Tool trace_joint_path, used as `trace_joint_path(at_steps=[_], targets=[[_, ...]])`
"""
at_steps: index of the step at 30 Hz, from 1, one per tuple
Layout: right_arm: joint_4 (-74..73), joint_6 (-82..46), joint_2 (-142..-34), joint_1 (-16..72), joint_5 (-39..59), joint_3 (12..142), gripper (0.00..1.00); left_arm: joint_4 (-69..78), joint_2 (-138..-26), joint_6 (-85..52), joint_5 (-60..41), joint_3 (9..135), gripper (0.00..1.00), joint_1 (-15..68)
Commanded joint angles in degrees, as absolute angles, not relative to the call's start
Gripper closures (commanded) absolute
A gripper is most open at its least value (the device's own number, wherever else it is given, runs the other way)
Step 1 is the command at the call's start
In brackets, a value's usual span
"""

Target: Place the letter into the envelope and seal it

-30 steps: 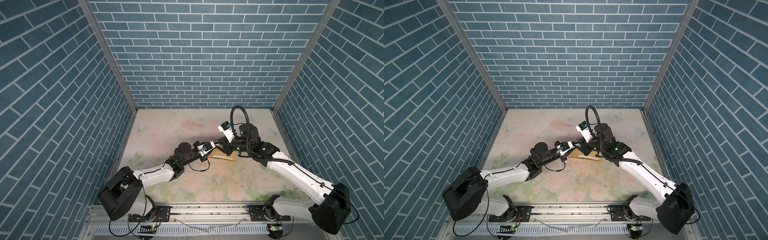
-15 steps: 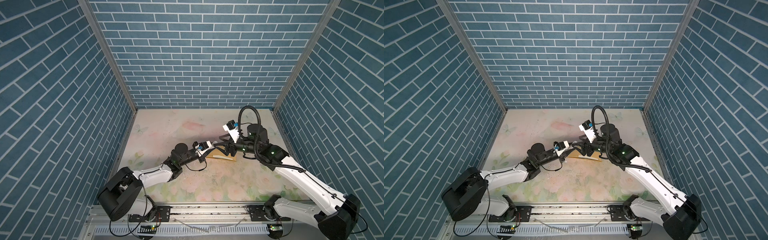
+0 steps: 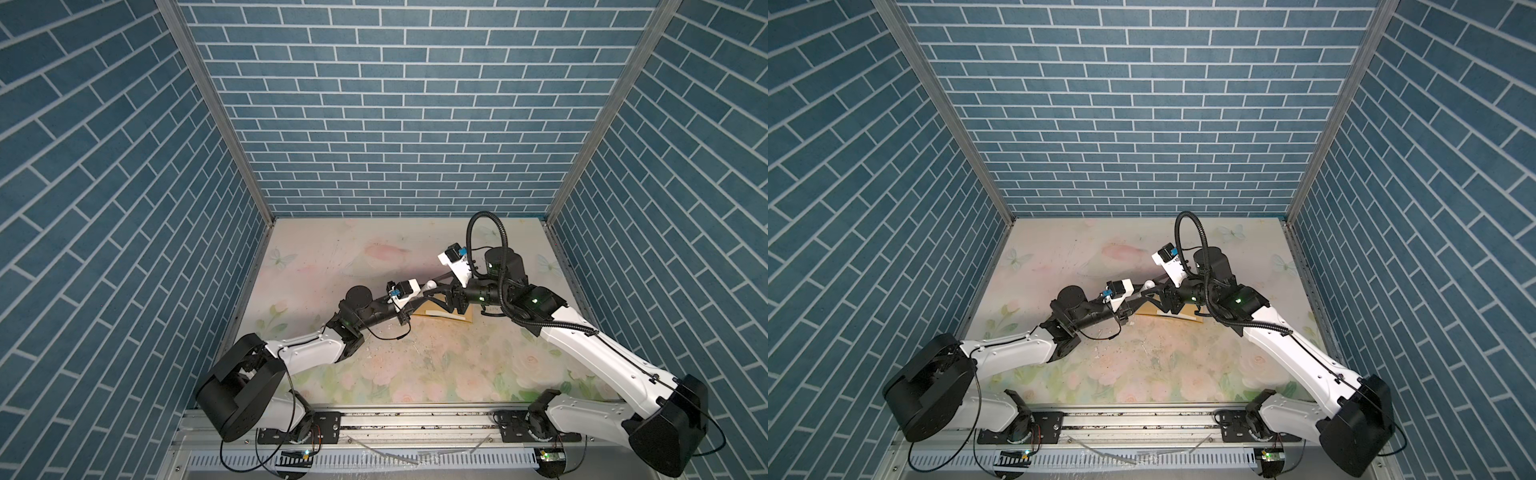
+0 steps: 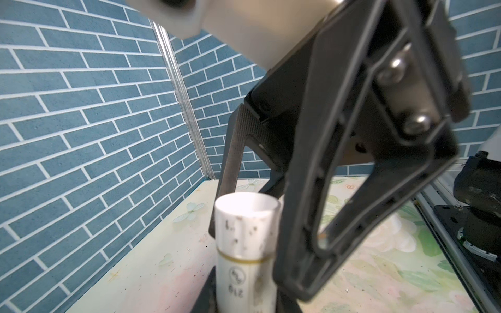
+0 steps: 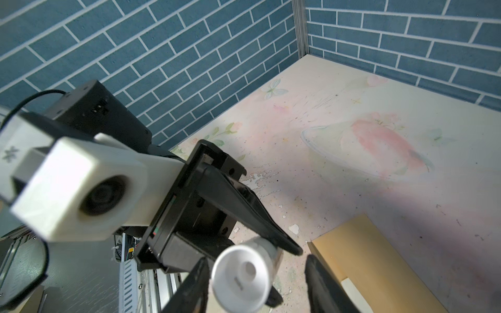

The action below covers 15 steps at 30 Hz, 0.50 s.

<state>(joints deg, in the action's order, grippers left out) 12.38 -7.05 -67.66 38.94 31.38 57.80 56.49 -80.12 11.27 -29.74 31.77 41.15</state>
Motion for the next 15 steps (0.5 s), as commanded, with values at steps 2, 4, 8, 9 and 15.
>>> trace_joint_path(at_steps=[2, 4, 8, 9, 15], targets=[[11.5, -5.8, -68.6, 39.5, 32.0, 59.6, 0.49, 58.7, -80.0, 10.1, -30.8, 32.0, 1.00, 40.9], [11.3, -5.8, -69.0, 39.9, 31.3, 59.8, 0.50, 58.4, -79.8, 10.2, -30.7, 31.9, 1.00, 40.8], [10.8, -5.9, -69.8, 40.9, 30.1, 60.4, 0.56, 58.1, -79.8, 10.1, -30.5, 32.2, 1.00, 40.8], [10.5, -6.0, -70.0, 41.2, 29.9, 60.4, 0.57, 58.2, -79.8, 10.0, -30.5, 32.3, 1.00, 40.8], [9.5, -5.9, -70.6, 42.6, 28.3, 60.4, 0.66, 58.7, -80.1, 9.2, -30.4, 32.5, 1.00, 40.8]])
